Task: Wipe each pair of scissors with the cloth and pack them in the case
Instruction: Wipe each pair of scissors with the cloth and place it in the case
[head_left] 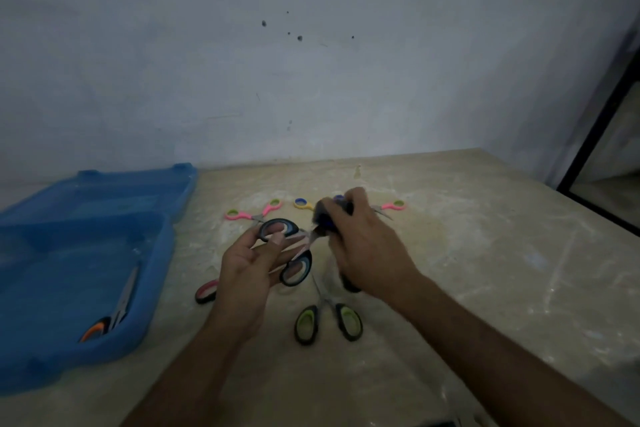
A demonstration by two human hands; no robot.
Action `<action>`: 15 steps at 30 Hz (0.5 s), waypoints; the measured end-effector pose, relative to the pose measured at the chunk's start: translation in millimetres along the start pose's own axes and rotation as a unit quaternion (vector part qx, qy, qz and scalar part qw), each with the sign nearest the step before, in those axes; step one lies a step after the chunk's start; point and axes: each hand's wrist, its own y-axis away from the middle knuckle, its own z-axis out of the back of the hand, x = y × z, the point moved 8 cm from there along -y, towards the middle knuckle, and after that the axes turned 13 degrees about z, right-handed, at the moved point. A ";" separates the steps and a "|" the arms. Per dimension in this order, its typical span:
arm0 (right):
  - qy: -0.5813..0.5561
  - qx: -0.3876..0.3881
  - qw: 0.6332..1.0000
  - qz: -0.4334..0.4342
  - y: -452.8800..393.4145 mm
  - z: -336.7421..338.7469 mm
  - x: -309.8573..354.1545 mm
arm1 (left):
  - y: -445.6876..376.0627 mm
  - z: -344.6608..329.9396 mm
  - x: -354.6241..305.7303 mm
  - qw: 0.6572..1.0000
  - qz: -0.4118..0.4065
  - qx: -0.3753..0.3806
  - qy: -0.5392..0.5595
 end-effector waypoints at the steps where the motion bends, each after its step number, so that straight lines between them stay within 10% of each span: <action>1: 0.010 -0.010 0.999 -0.032 -0.8 5.1 -15.3 | -0.3 0.8 -0.1 1.000 -0.003 -0.003 -0.007; 6: -0.036 -0.082 0.996 -0.013 -2.6 30.4 -7.2 | -0.6 -2.4 -0.7 0.998 -0.027 -0.002 -0.050; 15: -0.056 0.043 0.991 0.117 0.2 -2.9 24.1 | 4.4 -0.7 -10.3 0.992 -0.089 0.002 -0.092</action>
